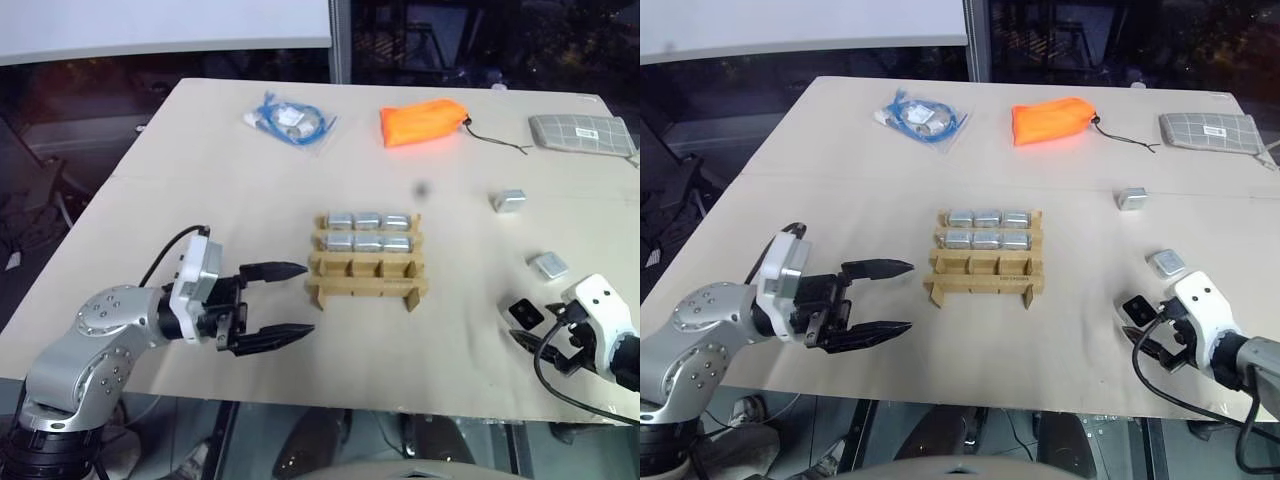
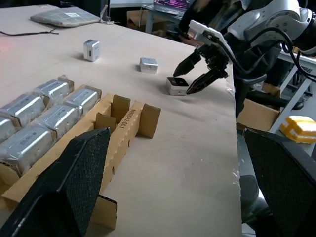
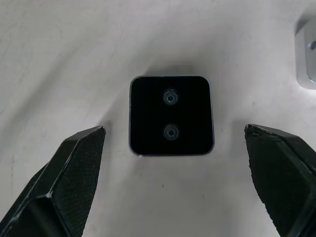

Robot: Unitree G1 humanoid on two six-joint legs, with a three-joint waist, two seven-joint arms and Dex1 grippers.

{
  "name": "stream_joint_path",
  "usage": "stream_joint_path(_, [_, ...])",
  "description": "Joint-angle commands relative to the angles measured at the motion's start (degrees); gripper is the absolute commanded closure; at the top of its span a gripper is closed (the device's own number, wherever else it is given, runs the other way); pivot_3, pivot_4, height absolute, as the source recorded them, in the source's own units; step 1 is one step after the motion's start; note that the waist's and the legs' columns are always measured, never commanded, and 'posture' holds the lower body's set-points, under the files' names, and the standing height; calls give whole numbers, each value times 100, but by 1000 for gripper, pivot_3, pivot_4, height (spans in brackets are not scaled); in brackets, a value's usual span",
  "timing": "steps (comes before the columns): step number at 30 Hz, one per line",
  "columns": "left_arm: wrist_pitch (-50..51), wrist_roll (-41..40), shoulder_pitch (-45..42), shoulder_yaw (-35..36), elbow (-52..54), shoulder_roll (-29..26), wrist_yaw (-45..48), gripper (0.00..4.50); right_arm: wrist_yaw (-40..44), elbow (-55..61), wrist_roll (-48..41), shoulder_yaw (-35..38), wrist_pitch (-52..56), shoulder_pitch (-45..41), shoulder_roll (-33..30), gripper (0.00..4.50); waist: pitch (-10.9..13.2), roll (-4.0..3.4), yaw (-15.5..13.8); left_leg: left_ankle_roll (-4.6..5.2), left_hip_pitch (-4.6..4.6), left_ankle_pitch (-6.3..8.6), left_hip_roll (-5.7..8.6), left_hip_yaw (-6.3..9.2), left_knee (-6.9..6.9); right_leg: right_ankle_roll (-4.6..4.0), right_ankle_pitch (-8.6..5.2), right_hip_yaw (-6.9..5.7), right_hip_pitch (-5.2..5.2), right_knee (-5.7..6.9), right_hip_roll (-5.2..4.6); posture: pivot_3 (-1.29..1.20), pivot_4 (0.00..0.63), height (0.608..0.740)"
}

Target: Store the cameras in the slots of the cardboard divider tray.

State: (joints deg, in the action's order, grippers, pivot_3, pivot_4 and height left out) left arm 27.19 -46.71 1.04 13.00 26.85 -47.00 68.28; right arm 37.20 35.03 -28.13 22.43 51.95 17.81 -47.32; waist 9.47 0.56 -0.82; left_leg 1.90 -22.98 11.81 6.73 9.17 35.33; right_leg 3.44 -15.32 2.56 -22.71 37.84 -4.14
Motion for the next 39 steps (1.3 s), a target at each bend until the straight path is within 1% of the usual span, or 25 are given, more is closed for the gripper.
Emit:
stream_joint_path(1, [-40,-52,35,183,222,-59,-56,0,26,0,95,-114,-175,-111,-60,1371,0,0,0,0,0,0,0,0,0,0,0,-1,0,0,0,0,150,740])
stream_joint_path(3, [-34,-62,56,196,246,-68,-70,0,-3,-96,100,-205,-162,-239,-36,2310,0,0,9,0,0,0,0,0,0,0,0,0,0,0,0,0,150,740])
stream_joint_path(4, [-30,-66,63,199,261,-73,-84,0,8,-128,133,-272,-196,-264,-45,2607,0,0,10,0,0,0,0,-2,0,0,0,1,0,0,0,0,150,740])
stream_joint_path(9, [38,-67,32,204,301,-84,-244,0,37,-102,316,-395,-510,-285,-59,2640,-2,3,15,0,2,0,-1,-1,0,0,0,1,1,0,2,0,150,740])
stream_joint_path(11, [450,-398,-92,251,379,2,-794,0,44,27,607,-508,-1033,-366,-103,2640,-1,3,15,0,3,0,-1,-3,1,0,0,3,1,1,2,0,150,740])
stream_joint_path(13, [1212,-1044,-301,267,471,-30,-1580,0,144,311,846,-721,-1650,-572,-152,2640,1,2,8,0,3,0,-1,-2,2,2,0,2,1,3,1,0,150,740])
stream_joint_path(15, [2183,-1782,-665,233,497,-278,-2564,0,144,696,1025,-1066,-2061,-932,-129,2640,4,4,20,0,3,0,-1,1,4,5,-1,0,0,6,2,0,150,740])
stream_joint_path(17, [2937,-3157,-1277,27,206,-495,-3246,0,126,1039,1089,-1458,-2301,-1380,-9,2640,6,6,22,-1,3,-1,-3,11,5,23,-10,-5,-1,10,8,0,150,740])
stream_joint_path(18, [3131,-3636,-1595,-114,56,-467,-3600,0,95,1173,1056,-1660,-2311,-1623,88,2640,6,7,16,-2,1,-1,-3,16,7,23,-10,-10,-1,10,8,0,150,740])
stream_joint_path(19, [3280,-3932,-1848,-250,-59,-440,-3916,0,64,1259,1064,-1826,-2332,-1808,156,2640,6,9,6,-2,2,-1,-3,20,8,23,-10,-13,-2,10,9,0,150,740])
stream_joint_path(22, [3490,-4520,-2387,-681,-371,-154,-4864,0,16,1375,1364,-2431,-2526,-2356,320,2640,6,12,-1,-6,2,-3,4,24,12,6,1,-17,1,6,2,0,150,740])
stream_joint_path(25, [3477,-5167,-2684,-974,-648,101,-5680,0,2,1332,1631,-2830,-2702,-2735,434,2640,12,25,4,-26,-1,-16,7,13,13,5,3,-5,-1,8,1,0,150,740])
stream_joint_path(27, [3493,-5330,-2806,-1106,-783,186,-6010,0,0,1273,1753,-2962,-2761,-2880,489,2640,13,25,6,-27,-2,-17,7,15,13,4,3,-6,-3,10,2,0,150,740])
stream_joint_path(29, [3500,-5398,-2878,-1180,-827,225,-6172,0,-1,1232,1832,-3055,-2769,-2989,548,2640,12,25,11,-28,-2,-17,6,15,11,4,3,-5,-6,13,4,0,150,740])
stream_joint_path(33, [3457,-5824,-3013,-1282,-973,350,-6550,0,-9,1207,2093,-3261,-2877,-3162,643,2640,12,25,5,-28,-2,-17,6,11,12,3,3,-3,-5,13,4,0,150,740])
stream_joint_path(36, [3496,-5802,-3058,-1372,-981,397,-6596,0,-5,1227,2152,-3319,-2841,-3240,723,2640,12,25,4,-28,-2,-17,6,10,12,3,3,-3,-5,13,4,0,150,740])
stream_joint_path(39, [3491,-5672,-3146,-1470,-1019,556,-6575,0,20,1203,2190,-3349,-2811,-3335,792,2640,12,26,2,-29,-1,-17,6,9,12,3,4,-2,-5,14,5,0,150,740])
